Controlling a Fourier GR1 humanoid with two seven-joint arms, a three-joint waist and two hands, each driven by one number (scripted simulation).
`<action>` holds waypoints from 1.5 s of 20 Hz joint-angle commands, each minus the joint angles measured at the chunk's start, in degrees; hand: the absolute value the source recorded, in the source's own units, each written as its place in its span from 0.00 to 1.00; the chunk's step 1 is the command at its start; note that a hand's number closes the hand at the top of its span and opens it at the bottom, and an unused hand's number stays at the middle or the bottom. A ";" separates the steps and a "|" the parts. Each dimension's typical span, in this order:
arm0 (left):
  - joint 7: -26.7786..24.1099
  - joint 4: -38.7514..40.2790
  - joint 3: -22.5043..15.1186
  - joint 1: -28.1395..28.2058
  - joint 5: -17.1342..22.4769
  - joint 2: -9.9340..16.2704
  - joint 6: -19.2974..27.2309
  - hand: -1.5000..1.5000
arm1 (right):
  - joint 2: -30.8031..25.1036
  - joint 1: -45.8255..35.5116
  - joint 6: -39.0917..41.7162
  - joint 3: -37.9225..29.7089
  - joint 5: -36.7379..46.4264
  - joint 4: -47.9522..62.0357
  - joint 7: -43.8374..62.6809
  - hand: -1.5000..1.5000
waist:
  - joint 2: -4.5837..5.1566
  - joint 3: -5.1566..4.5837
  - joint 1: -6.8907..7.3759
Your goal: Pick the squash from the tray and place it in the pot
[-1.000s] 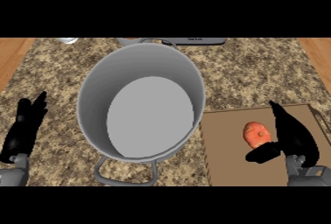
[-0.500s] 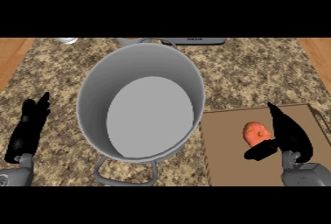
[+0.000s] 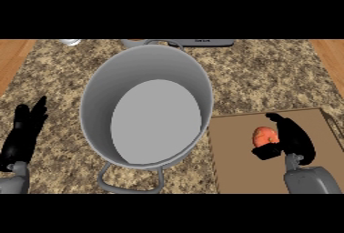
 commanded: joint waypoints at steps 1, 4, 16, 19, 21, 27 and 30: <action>1.82 -2.62 1.13 0.55 -0.80 -0.59 -1.40 0.50 | 0.93 -1.24 2.15 -1.79 0.57 0.58 -2.27 1.00 | -0.01 0.00 0.01; -1.14 3.23 0.40 -2.14 -2.09 -1.33 0.20 0.50 | -0.96 1.43 -5.13 0.41 6.02 2.13 -8.84 1.00 | 0.06 0.00 -0.15; 0.88 -1.71 1.15 0.13 -2.91 -1.96 -0.69 0.50 | -3.83 4.09 -2.77 4.42 13.74 -5.11 -12.46 1.00 | -0.07 0.01 -0.03; -0.01 2.75 1.62 -2.92 -2.58 -1.91 -0.76 0.50 | -10.11 6.47 2.79 7.66 10.67 -8.26 -22.82 1.00 | -0.02 -0.02 -0.66; -0.97 2.87 1.80 -2.19 -3.20 -2.28 0.19 0.50 | -14.22 8.56 2.62 6.39 9.20 -10.13 -29.20 1.00 | -0.05 -0.01 -0.71; -0.70 1.97 2.71 -1.69 -2.58 -1.75 -0.86 0.50 | -15.21 11.69 -2.62 2.62 13.97 -24.60 -25.89 1.00 | -0.17 -0.03 -0.91; 0.90 1.60 3.34 -1.78 -2.15 -1.00 -1.36 0.50 | -14.65 11.07 -4.04 -1.33 8.50 -32.99 -27.91 1.00 | -0.36 -0.05 -1.57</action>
